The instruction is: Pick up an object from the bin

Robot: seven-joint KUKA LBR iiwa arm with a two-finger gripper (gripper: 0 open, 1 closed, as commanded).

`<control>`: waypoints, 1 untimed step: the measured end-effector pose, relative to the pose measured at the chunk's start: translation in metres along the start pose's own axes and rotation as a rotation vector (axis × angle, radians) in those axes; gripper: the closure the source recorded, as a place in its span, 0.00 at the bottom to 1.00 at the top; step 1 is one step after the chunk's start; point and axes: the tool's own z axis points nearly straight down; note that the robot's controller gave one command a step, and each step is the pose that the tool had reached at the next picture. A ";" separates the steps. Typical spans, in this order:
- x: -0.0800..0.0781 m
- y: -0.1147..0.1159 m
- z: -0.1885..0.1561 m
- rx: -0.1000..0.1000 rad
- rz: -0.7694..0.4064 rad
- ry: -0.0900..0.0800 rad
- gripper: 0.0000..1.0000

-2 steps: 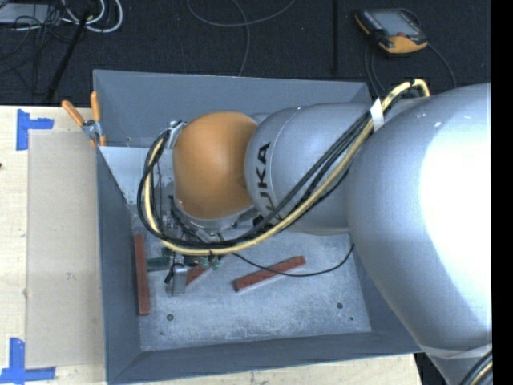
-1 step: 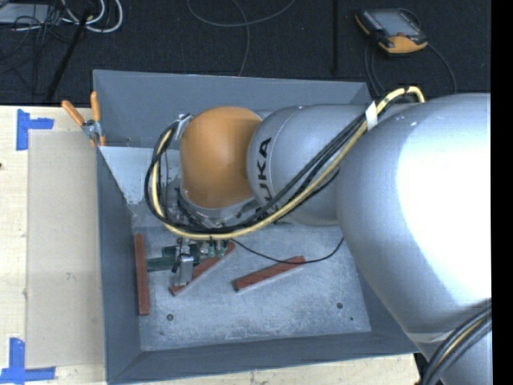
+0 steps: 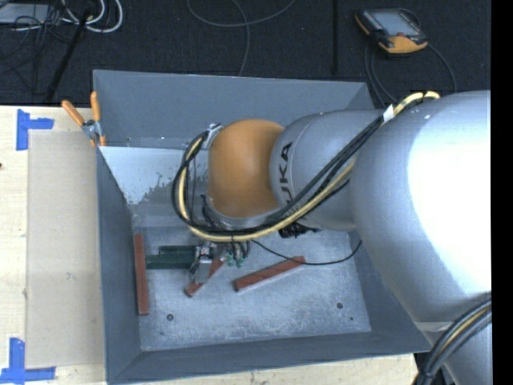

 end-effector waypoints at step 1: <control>0.000 0.000 0.000 0.000 0.001 0.000 1.00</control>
Offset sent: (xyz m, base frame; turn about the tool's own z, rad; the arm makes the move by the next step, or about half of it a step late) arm -0.0033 0.0288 0.1323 0.0148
